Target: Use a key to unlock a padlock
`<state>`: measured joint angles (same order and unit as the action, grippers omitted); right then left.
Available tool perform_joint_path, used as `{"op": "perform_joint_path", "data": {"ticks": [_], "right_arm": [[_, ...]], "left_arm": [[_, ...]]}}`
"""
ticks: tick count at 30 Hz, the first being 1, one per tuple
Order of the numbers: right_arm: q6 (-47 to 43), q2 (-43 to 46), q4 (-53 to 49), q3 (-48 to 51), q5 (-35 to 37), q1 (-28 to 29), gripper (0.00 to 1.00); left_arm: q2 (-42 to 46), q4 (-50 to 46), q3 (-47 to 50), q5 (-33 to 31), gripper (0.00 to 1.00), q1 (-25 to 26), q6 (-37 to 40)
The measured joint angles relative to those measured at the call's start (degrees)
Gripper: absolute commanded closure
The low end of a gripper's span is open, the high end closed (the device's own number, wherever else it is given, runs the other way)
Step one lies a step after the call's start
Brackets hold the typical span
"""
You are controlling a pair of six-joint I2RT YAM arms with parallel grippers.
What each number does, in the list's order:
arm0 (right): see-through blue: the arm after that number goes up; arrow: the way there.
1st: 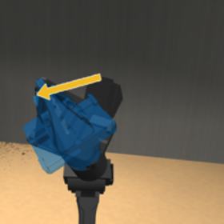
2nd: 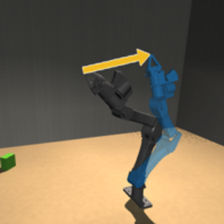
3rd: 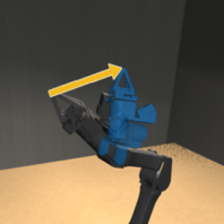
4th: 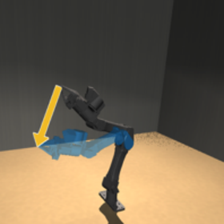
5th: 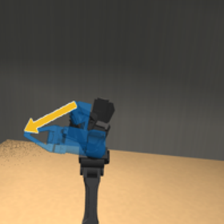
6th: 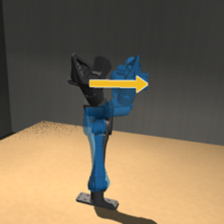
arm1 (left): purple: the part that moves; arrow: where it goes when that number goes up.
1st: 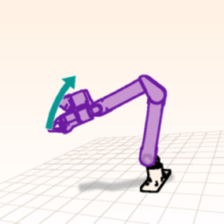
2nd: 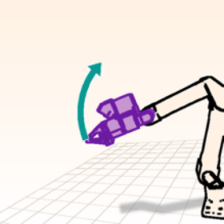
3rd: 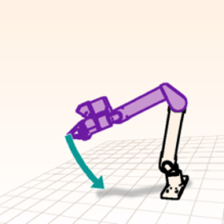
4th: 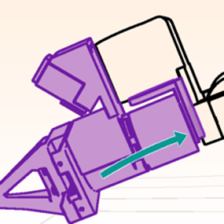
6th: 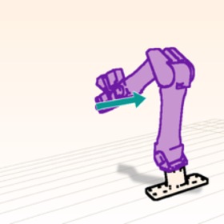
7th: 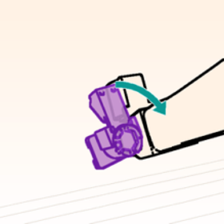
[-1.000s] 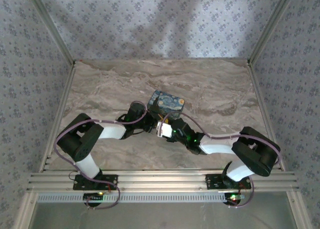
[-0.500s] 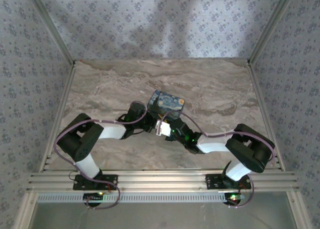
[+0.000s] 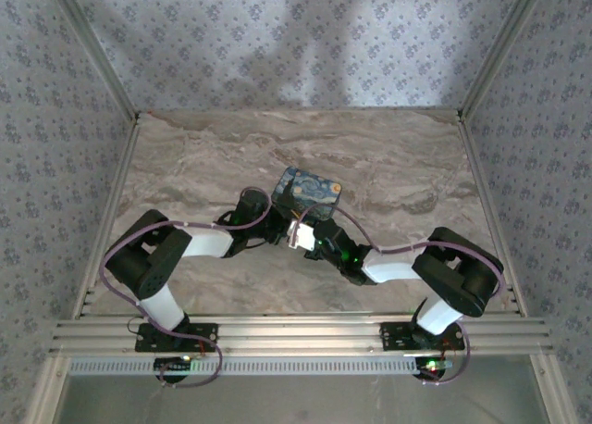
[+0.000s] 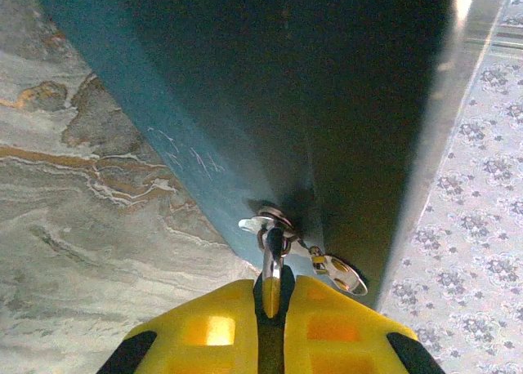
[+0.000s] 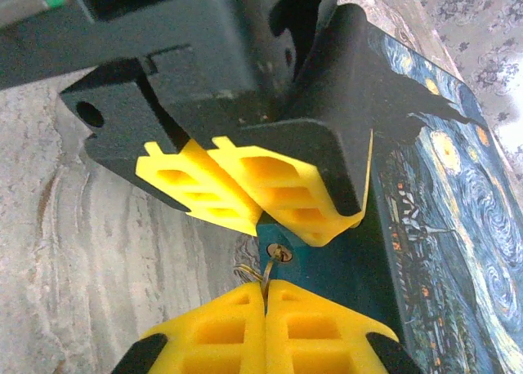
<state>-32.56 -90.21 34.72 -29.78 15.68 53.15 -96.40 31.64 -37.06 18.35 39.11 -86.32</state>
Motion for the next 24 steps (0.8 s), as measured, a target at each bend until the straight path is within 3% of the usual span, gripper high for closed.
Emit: {"op": "perform_joint_path", "data": {"ticks": [4,14,24], "right_arm": [[0.5,-0.09,0.22,0.0,0.02,0.0,1.0],[3.54,-0.11,0.26,0.0,0.0,0.0,1.0],[13.22,-0.13,1.16,0.11,-0.02,-0.02,1.0]], "left_arm": [[0.02,0.02,0.0,0.02,1.0,-0.11,-0.17],[0.02,0.02,-0.02,0.0,1.0,-0.11,-0.31],[0.02,0.24,-0.2,-0.22,1.0,-0.11,-0.35]]}}
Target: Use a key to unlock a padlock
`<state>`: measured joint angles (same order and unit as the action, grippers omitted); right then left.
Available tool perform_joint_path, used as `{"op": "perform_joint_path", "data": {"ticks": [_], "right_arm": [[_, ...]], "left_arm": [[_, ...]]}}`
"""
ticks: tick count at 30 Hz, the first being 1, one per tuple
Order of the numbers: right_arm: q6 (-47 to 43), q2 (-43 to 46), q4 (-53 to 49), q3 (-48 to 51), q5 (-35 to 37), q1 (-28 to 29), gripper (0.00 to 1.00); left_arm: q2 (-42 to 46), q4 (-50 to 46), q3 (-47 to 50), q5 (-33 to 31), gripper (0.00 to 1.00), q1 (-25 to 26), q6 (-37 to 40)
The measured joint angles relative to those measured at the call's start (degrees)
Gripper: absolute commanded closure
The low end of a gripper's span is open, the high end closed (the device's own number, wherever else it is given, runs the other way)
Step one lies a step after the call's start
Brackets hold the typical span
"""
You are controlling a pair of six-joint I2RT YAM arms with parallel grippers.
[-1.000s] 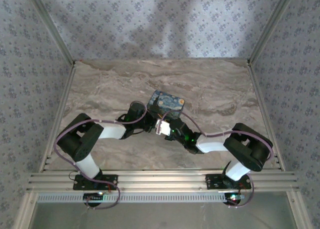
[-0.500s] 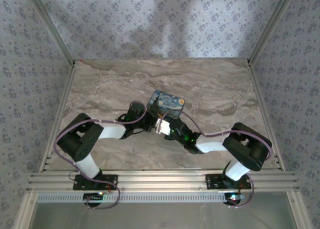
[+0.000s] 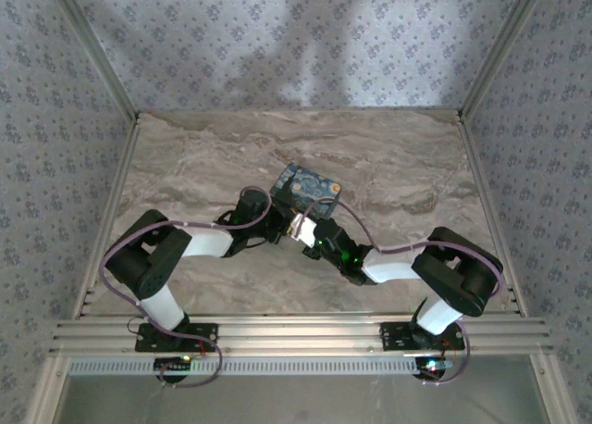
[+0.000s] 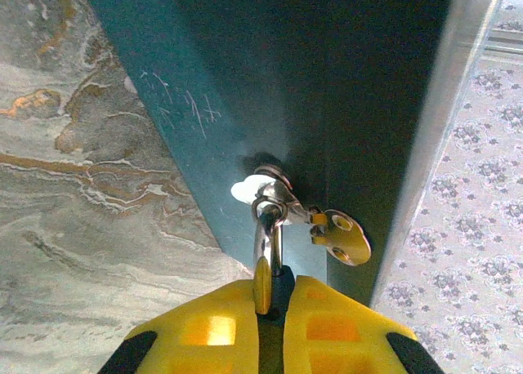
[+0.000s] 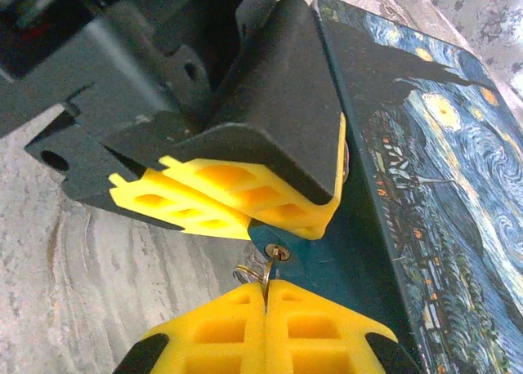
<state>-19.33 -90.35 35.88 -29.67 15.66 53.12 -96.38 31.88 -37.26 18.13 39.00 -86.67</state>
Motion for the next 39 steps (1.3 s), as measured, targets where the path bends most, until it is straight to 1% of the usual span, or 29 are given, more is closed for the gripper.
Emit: {"op": "perform_joint_path", "data": {"ticks": [6,12,19,22,25,28,33,39], "right_arm": [[5.18,-0.09,1.6,0.79,-0.61,-0.26,1.0],[8.44,-0.22,3.37,1.68,-1.14,-0.37,1.0],[10.4,-0.59,4.87,2.27,-1.49,-0.37,1.0],[10.88,-0.66,5.31,2.43,-1.51,-0.37,1.0],[10.99,-0.83,5.66,2.45,-1.49,-0.37,1.0],[10.99,-0.94,5.77,2.45,-1.46,-0.37,1.0],[10.99,-0.94,5.95,2.56,-1.46,-0.37,1.0],[11.65,-0.94,6.38,2.82,-1.51,-0.37,1.0]], "left_arm": [[-0.02,0.0,0.0,0.02,1.0,0.02,0.0],[0.0,0.0,0.0,0.07,0.91,0.02,0.02],[0.0,-0.07,0.0,0.04,0.86,0.11,0.09],[0.0,-0.17,0.0,0.04,0.81,0.13,0.24],[0.0,-0.2,-0.07,0.24,0.72,0.13,0.39],[0.0,-0.2,-0.11,0.5,0.67,0.13,0.74],[1.16,-1.11,-0.09,0.68,0.62,-0.35,2.03],[6.67,-5.64,-0.09,0.66,0.57,-2.54,5.42]]}}
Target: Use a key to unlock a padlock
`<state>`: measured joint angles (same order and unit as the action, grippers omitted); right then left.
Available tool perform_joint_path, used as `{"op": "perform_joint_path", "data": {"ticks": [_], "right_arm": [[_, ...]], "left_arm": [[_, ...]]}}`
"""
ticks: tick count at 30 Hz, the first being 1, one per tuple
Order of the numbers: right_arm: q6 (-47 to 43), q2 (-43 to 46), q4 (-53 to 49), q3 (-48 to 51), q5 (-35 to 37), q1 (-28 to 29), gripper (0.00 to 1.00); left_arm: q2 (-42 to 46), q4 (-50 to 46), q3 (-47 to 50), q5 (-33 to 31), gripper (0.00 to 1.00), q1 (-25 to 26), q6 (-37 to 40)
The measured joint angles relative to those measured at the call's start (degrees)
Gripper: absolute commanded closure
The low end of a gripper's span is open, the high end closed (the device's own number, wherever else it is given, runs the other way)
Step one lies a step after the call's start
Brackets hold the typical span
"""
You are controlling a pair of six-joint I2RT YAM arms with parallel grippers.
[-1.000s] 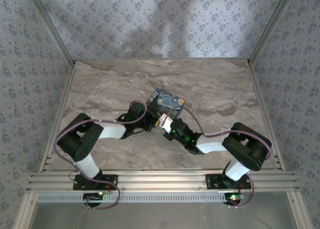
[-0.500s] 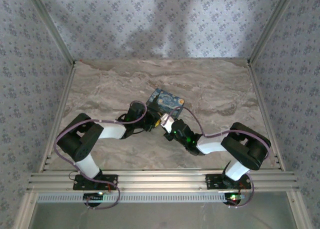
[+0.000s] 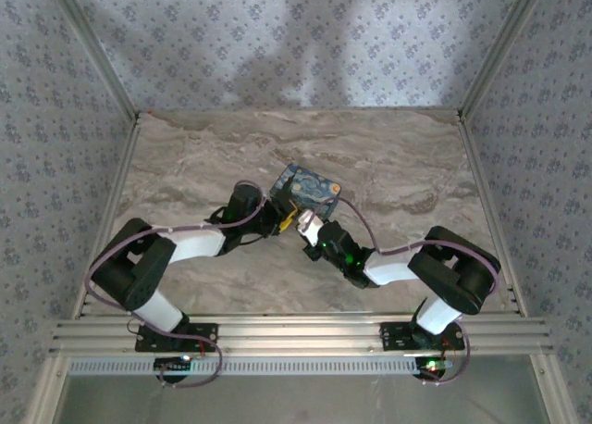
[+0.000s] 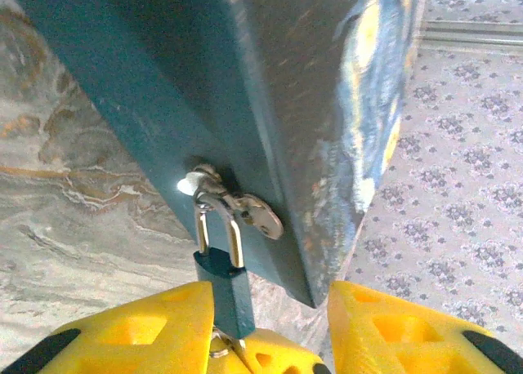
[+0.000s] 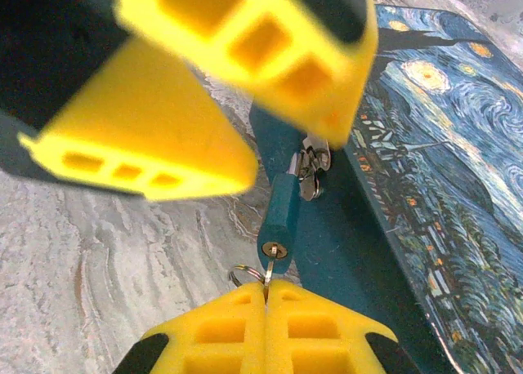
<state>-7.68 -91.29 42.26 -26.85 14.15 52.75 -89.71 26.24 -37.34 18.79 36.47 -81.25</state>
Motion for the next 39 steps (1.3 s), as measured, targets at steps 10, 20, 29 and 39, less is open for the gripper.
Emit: {"op": "perform_joint_path", "data": {"ticks": [10,20,29,39], "right_arm": [[4.24,0.0,0.92,0.59,-0.52,0.0,1.0],[11.3,0.0,1.75,1.4,-1.38,0.0,1.0],[18.34,0.0,2.25,2.03,-4.52,-1.62,1.0],[25.62,-0.02,3.89,3.8,-8.72,-4.07,1.0]], "left_arm": [[11.17,-17.64,-3.17,-1.53,0.44,-8.83,15.1],[2.1,-33.18,-23.15,-1.03,0.43,-13.55,35.58],[-14.91,-41.77,-39.17,1.51,0.43,-13.7,46.18],[-26.82,-46.38,-50.69,5.81,0.43,-13.05,49.96]]}}
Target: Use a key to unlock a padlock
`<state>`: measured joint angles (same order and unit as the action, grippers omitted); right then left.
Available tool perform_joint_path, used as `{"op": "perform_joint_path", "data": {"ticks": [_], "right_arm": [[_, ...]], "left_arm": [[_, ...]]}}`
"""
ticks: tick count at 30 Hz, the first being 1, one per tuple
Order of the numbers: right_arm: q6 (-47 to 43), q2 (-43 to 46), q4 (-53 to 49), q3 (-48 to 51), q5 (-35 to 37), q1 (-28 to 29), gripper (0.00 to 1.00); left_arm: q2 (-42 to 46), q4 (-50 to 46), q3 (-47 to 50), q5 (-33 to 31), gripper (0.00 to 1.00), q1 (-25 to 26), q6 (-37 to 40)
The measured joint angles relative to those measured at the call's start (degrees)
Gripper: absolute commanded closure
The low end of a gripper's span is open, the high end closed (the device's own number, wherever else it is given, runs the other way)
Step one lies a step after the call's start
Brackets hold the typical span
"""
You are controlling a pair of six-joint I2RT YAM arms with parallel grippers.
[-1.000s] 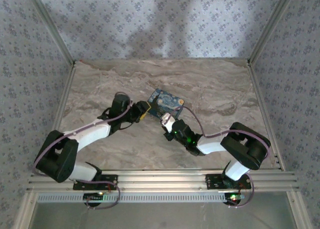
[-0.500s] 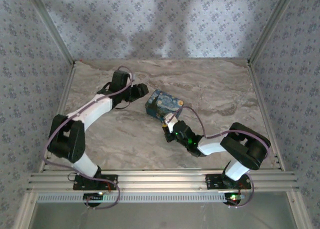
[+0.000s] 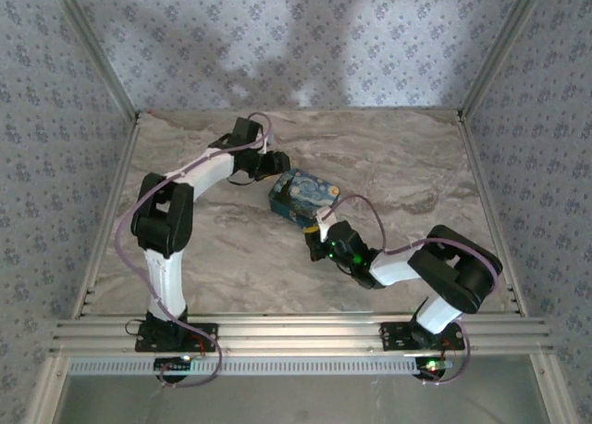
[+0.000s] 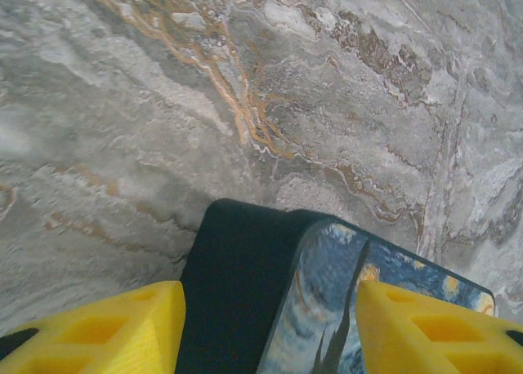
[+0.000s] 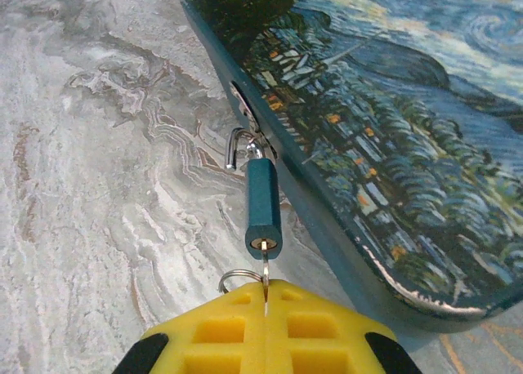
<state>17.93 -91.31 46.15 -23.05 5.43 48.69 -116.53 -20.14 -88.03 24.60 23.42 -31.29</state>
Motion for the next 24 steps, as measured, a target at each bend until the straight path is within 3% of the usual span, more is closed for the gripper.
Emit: {"op": "perform_joint_path", "data": {"ticks": [12,21,24], "right_arm": [[6.67,-2.05,1.33,0.76,-5.2,-2.36,1.0],[9.97,-3.32,2.56,1.55,-8.26,-4.5,1.0],[10.19,-3.32,2.54,1.55,-8.72,-4.74,0.92]], "left_arm": [[-2.78,-0.46,-1.53,2.47,0.59,0.28,-0.87],[-0.52,6.97,4.81,4.76,0.66,-1.62,-4.39],[0.59,8.41,6.78,4.74,0.66,-2.29,-5.05]]}}
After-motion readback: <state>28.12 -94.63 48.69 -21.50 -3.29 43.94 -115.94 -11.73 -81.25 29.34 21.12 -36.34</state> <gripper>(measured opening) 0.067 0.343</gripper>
